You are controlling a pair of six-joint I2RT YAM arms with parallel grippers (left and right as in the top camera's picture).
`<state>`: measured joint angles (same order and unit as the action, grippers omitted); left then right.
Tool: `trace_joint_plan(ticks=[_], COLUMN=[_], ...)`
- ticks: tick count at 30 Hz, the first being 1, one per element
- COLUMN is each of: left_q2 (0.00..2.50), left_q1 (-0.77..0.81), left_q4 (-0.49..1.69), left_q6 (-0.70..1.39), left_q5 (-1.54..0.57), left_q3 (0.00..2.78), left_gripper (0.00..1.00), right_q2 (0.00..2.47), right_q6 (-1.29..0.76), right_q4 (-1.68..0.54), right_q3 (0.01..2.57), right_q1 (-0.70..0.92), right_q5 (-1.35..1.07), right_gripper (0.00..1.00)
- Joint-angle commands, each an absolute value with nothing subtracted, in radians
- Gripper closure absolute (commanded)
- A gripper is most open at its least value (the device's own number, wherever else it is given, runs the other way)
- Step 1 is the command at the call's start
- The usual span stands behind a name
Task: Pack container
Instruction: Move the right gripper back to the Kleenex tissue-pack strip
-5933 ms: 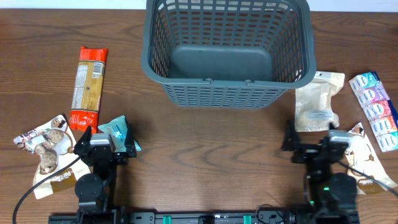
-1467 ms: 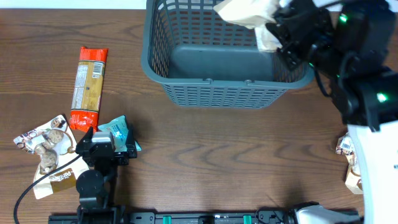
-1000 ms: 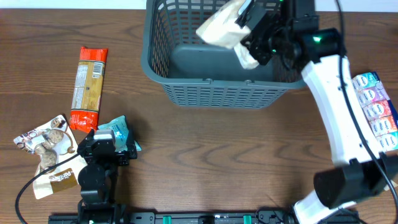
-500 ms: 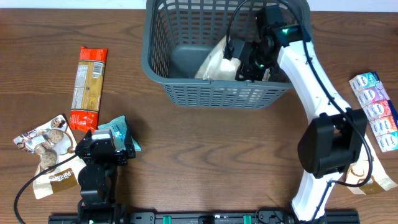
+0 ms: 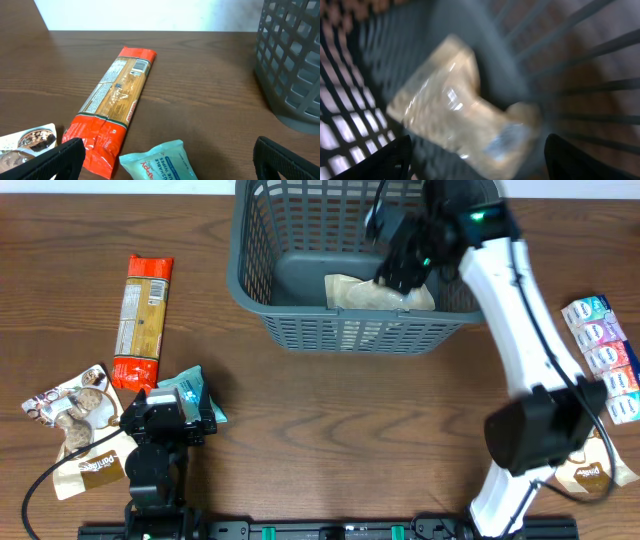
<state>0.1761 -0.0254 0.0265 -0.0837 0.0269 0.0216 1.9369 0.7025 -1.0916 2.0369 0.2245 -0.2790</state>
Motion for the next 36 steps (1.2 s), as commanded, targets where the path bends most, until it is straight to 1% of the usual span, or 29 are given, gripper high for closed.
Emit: trace_joint_plan(ticks=[1, 4, 7, 10, 12, 14, 18, 24, 31, 36], left_q2=[0.181, 0.181, 0.181, 0.181, 0.181, 0.181, 0.181, 0.181, 0.181, 0.181], left_q1=[-0.027, -0.027, -0.027, -0.027, -0.027, -0.027, -0.027, -0.027, -0.027, -0.027], left_q4=[0.067, 0.067, 0.067, 0.067, 0.067, 0.067, 0.067, 0.067, 0.067, 0.067], left_q6=[-0.096, -0.096, -0.096, -0.096, -0.096, -0.096, -0.096, -0.096, -0.097, -0.096], left_q5=[0.057, 0.057, 0.057, 0.057, 0.057, 0.057, 0.057, 0.057, 0.057, 0.058], left_q3=[0.004, 0.004, 0.004, 0.004, 0.004, 0.004, 0.004, 0.004, 0.004, 0.004], left_gripper=[0.01, 0.01, 0.01, 0.01, 0.01, 0.01, 0.01, 0.01, 0.01, 0.01], right_q2=[1.787, 1.717, 1.648, 1.599, 1.586, 1.586, 1.598, 1.631, 1.762, 1.922], right_q6=[0.57, 0.45, 0.364, 0.293, 0.287, 0.35, 0.46, 0.578, 0.689, 0.741], right_q4=[-1.09, -1.103, -1.147, -1.215, -1.259, -1.317, -1.377, -1.334, -1.235, -1.189], right_q3=[2.175, 2.24, 2.252, 2.252, 2.252, 2.249, 2.209, 2.079, 1.891, 1.858], right_q1=[0.186, 0.117, 0.001, -0.171, -0.287, -0.406, -0.549, -0.696, -0.788, -0.816], right_q5=[-0.237, -0.165, -0.138, -0.138, -0.147, -0.151, -0.163, -0.196, -0.195, -0.191], right_gripper=[0.23, 0.18, 0.16, 0.12, 0.1, 0.07, 0.01, 0.01, 0.01, 0.01])
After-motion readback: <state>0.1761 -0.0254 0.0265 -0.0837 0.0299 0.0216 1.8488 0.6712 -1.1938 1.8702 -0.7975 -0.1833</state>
